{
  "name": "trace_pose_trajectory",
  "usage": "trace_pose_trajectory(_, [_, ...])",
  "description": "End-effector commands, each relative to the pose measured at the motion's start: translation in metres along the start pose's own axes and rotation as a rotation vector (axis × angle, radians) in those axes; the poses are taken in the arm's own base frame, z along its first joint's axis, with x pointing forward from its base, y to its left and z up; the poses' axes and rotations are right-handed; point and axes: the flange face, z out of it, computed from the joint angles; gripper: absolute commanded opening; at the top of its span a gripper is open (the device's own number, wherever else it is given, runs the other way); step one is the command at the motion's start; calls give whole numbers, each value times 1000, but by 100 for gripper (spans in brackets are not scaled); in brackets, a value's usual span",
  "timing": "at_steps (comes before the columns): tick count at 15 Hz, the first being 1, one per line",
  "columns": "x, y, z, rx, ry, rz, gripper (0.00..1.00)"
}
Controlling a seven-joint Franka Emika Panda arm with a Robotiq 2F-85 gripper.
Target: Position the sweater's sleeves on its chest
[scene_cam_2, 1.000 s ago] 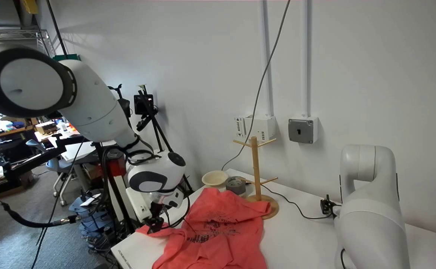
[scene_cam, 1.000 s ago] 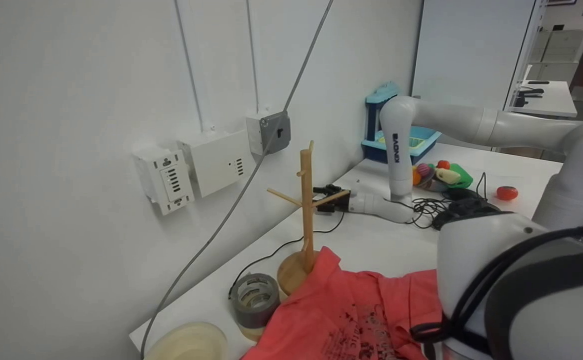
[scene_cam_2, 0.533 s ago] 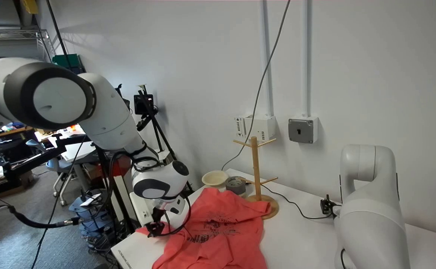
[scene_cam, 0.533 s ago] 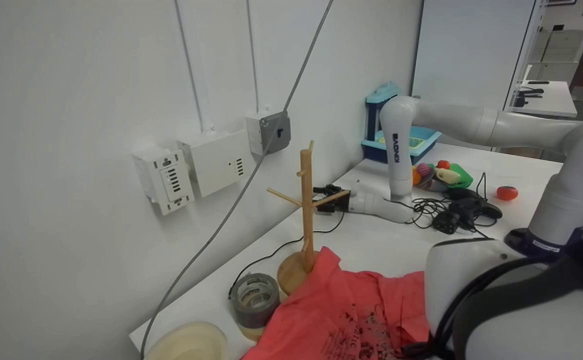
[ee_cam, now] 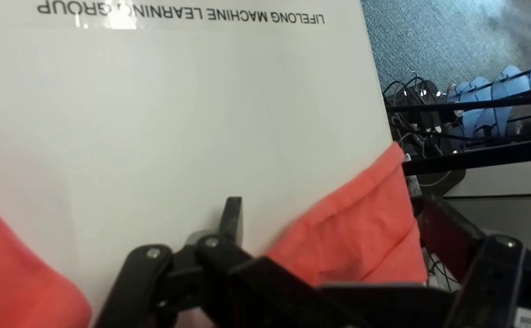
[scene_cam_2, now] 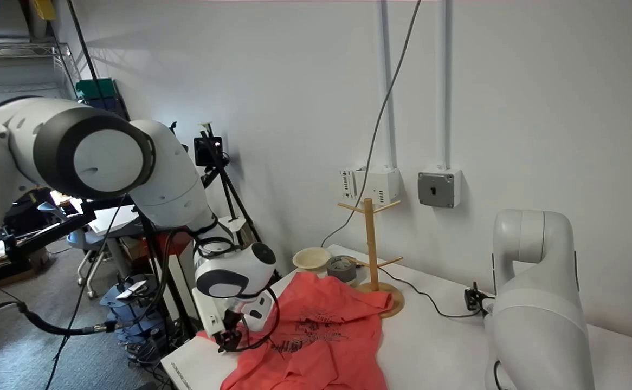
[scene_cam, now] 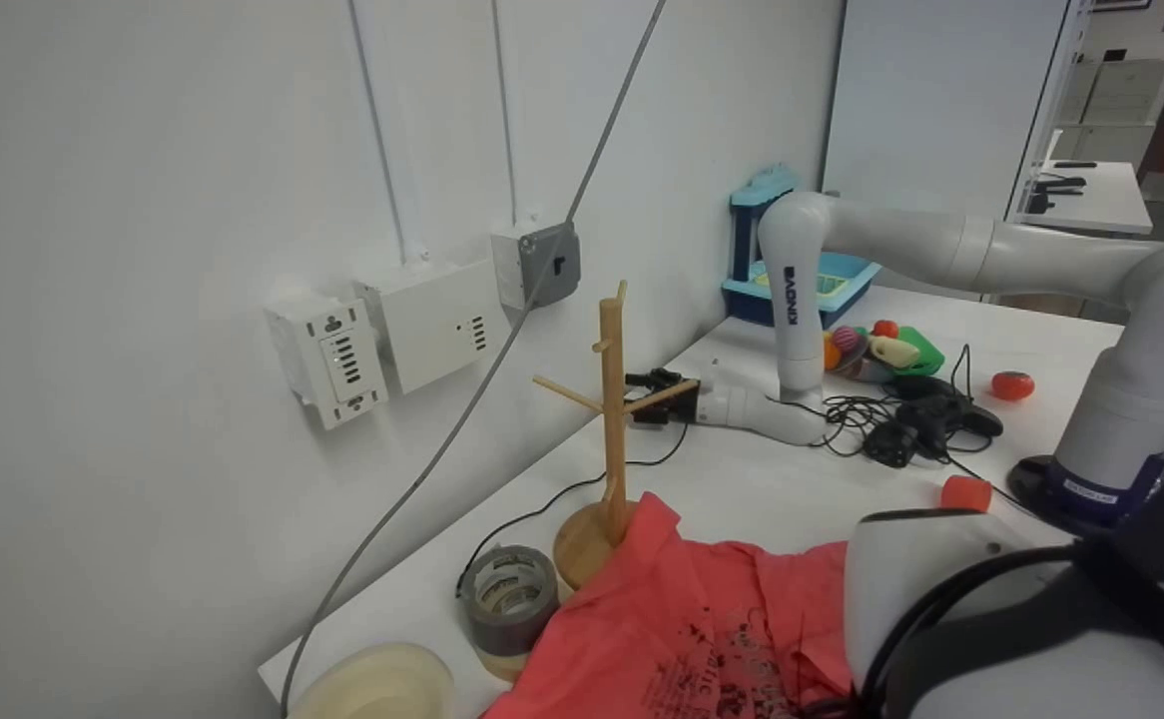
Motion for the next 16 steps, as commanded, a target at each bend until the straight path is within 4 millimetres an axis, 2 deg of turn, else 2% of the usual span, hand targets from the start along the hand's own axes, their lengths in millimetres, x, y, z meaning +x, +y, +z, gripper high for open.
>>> trace_pose_trajectory(1, [10, 1, 4, -9, 27, -10, 100])
trace_pose_trajectory(7, [26, -7, -2, -37, 116, -54, 100])
trace_pose_trajectory(8, [28, -8, -3, -39, 127, -58, 94])
trace_pose_trajectory(9, [29, -9, -3, -43, 136, -63, 74])
trace_pose_trajectory(12, [31, -8, -6, -51, 153, -70, 49])
trace_pose_trajectory(16, [31, -9, -8, -66, 173, -85, 20])
